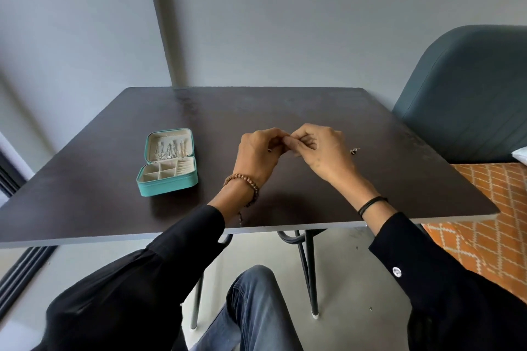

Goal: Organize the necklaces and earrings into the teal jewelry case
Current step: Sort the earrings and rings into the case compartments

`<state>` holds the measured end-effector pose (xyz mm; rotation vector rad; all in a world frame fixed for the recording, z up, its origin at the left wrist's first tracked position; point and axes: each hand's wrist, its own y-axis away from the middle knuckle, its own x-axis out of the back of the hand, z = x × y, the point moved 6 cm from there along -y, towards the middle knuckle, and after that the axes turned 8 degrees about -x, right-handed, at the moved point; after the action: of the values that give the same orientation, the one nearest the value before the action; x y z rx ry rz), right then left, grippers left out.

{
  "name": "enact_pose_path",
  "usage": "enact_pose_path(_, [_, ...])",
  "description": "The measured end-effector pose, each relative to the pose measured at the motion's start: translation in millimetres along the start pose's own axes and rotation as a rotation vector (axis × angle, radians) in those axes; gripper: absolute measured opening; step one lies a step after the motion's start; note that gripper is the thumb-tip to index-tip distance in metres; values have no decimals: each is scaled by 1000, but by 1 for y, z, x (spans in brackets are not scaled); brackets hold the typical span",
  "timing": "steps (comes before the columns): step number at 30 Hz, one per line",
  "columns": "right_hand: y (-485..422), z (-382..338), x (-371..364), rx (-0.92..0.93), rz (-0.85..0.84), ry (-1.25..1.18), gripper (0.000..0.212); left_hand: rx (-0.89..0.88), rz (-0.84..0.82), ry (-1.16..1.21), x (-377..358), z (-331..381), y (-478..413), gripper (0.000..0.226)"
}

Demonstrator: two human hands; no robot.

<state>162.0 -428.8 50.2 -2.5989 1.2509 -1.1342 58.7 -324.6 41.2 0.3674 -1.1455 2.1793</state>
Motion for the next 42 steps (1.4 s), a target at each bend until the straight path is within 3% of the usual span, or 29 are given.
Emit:
enact_pose_path(2, [5, -7, -12, 6, -58, -149, 12, 74, 68, 97, 19, -5, 9, 16])
enact_pose_path(6, [17, -30, -31, 48, -165, -339, 25, 222, 196, 349, 54, -17, 28, 16])
enact_pose_path(16, [29, -92, -63, 203, -191, -445, 33, 217, 386, 562, 118, -25, 60, 23])
enact_pose_path(26, [29, -139, -91, 534, -24, -90, 21, 227, 394, 342, 158, -44, 72, 18])
enact_pose_path(30, [17, -137, -111, 431, -141, -73, 20, 261, 335, 250, 168, -61, 79, 18])
enact_pose_path(35, [3, -126, -134, 308, -227, -23, 18, 433, 310, -105, 186, -88, 95, 15])
enact_pose_path(42, [-5, -113, -158, 285, -291, 111, 15, 505, 242, -4, 181, -104, 115, 26])
